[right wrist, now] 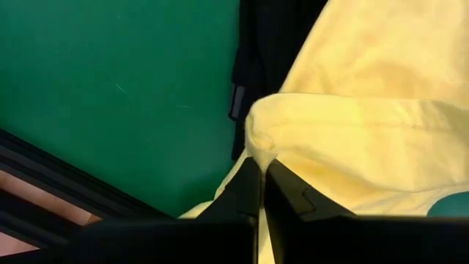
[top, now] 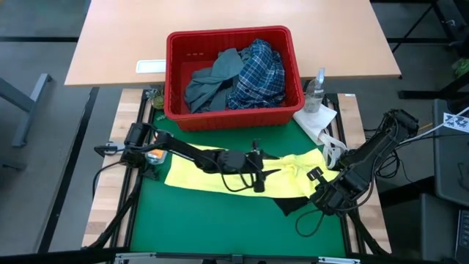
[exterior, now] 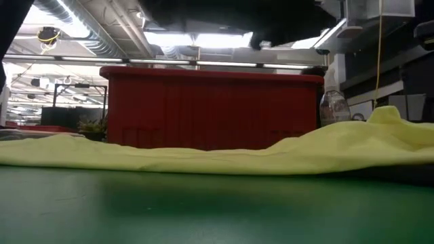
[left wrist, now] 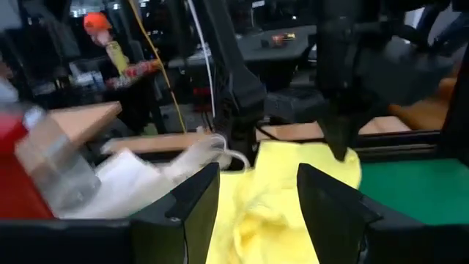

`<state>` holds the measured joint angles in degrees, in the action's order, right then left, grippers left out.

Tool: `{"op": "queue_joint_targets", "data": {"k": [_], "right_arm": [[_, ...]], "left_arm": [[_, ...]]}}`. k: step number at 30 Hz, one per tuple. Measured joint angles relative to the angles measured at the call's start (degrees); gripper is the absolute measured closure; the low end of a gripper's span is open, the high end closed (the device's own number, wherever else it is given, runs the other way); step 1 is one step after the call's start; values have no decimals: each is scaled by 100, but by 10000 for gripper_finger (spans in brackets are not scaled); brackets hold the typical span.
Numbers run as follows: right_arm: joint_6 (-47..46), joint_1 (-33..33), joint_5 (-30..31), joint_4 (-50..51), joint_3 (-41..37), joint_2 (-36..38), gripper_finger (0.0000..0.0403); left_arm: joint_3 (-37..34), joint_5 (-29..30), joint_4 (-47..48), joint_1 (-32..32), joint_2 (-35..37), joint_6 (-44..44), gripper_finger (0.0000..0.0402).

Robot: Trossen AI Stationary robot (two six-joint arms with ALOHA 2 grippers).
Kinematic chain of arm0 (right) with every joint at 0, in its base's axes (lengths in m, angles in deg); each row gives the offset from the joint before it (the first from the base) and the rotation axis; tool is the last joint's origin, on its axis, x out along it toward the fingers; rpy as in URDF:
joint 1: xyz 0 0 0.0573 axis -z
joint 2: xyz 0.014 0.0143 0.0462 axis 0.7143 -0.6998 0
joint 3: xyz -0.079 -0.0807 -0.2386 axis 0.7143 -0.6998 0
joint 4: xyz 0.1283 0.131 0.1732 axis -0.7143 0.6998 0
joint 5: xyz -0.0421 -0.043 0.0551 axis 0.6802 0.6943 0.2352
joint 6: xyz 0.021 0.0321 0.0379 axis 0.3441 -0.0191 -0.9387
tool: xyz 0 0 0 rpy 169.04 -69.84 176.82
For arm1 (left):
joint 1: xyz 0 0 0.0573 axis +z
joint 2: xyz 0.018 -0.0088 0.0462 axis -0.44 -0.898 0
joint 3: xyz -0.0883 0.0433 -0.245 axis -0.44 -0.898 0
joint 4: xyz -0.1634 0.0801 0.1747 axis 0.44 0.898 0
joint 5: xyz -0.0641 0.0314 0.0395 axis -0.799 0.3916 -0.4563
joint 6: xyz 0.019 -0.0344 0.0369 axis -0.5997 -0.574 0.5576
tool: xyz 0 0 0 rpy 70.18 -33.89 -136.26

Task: Fold Laundry from Bin
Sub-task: Fold the yellow shirt

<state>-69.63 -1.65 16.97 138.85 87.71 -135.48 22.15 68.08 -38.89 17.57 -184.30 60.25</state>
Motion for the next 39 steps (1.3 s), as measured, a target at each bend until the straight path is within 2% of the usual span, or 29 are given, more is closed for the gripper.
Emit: {"op": "queue_joint_targets", "data": {"k": [9,14,24,39], "right_arm": [[0,0,1,-33,0,0,396],[17,0,1,-25,0,0,396],[20,0,3,-25,0,0,396],[22,0,5,-28,0,0,396]], "left_arm": [[1748,-148,1839,194,-921,1009,222],[2158,-197,1911,280,-1428,1492,222],[2628,-436,1883,315,-2207,2166,222],[2656,-569,1762,406,-2247,2357,222]]}}
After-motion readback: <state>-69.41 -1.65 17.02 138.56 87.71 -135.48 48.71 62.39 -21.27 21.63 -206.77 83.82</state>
